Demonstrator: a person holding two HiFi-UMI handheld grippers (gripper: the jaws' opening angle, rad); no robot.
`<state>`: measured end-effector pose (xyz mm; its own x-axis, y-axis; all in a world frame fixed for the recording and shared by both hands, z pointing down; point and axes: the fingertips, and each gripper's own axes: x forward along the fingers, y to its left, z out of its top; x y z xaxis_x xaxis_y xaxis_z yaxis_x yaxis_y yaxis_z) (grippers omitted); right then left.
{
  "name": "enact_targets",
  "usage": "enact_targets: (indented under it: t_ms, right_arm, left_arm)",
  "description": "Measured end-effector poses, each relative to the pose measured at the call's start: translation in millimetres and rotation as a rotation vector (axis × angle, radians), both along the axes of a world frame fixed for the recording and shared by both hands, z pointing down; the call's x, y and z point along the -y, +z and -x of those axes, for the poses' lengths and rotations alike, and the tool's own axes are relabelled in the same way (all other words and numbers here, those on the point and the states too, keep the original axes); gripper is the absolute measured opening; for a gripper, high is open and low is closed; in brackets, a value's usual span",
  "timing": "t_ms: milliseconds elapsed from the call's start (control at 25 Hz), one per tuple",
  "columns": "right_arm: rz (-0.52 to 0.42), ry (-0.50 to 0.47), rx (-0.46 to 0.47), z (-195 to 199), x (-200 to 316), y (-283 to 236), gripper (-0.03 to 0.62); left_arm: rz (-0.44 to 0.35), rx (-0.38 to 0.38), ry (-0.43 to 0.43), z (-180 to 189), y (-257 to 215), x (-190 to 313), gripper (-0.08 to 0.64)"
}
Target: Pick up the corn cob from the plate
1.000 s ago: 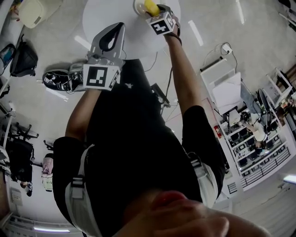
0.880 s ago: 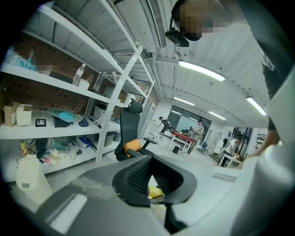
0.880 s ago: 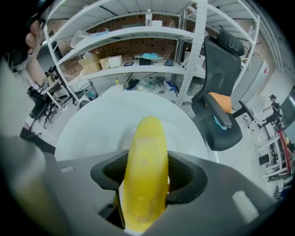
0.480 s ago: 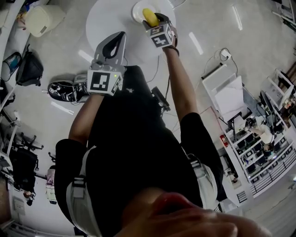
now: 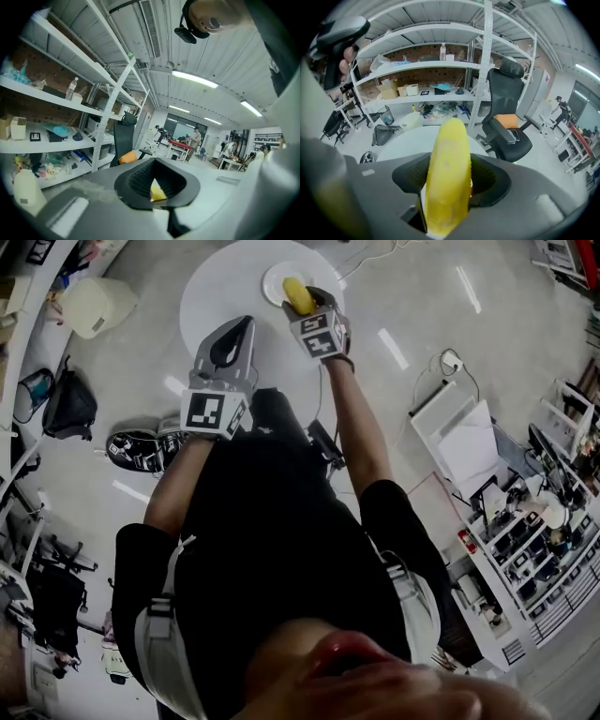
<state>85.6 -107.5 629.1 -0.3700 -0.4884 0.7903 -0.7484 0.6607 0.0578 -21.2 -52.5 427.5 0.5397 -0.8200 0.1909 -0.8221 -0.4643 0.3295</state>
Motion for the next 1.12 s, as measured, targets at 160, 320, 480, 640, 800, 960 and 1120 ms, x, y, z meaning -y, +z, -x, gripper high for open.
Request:
enact_targets:
  t_ms: [160,320,480,640,800,960,1120]
  right_arm:
    - [-0.026,0.025,0.018,2.5,-4.2,-15.5,0.255]
    - [-0.061,0.045,0.038,3.3,-8.9,-33.6,0.255]
    - [-0.096,0.082,0.075,3.2,-12.8,-56.3,0.255]
    - [-0.141,0.112,0.115,0.7,-17.0,-80.0,0.255]
    - [-0.176,0.141,0.154,-1.2,-23.9,-99.6,0.255]
    - [-0.208,0.161,0.176,-0.9,-24.8,-112.5,0.255]
    - [-0.236,0.184,0.211,-1.9,-28.4,-127.5,0.255]
  left_arm:
    - [-0.022,-0.002,0.001,3.9,-11.0,-1.8,0.006]
    - [-0.045,-0.005,0.005,5.4,-22.0,-3.0,0.006]
    - [-0.066,-0.013,0.005,4.4,-33.4,-4.8,0.006]
    - [-0.083,-0.019,0.012,1.4,-44.4,-8.9,0.006]
    - [-0.094,-0.022,0.019,1.5,-50.7,-13.4,0.006]
    - [-0.113,-0.022,0.023,4.0,-56.5,-9.9,0.006]
    - [-0.130,-0.024,0.028,3.2,-64.9,-7.8,0.006]
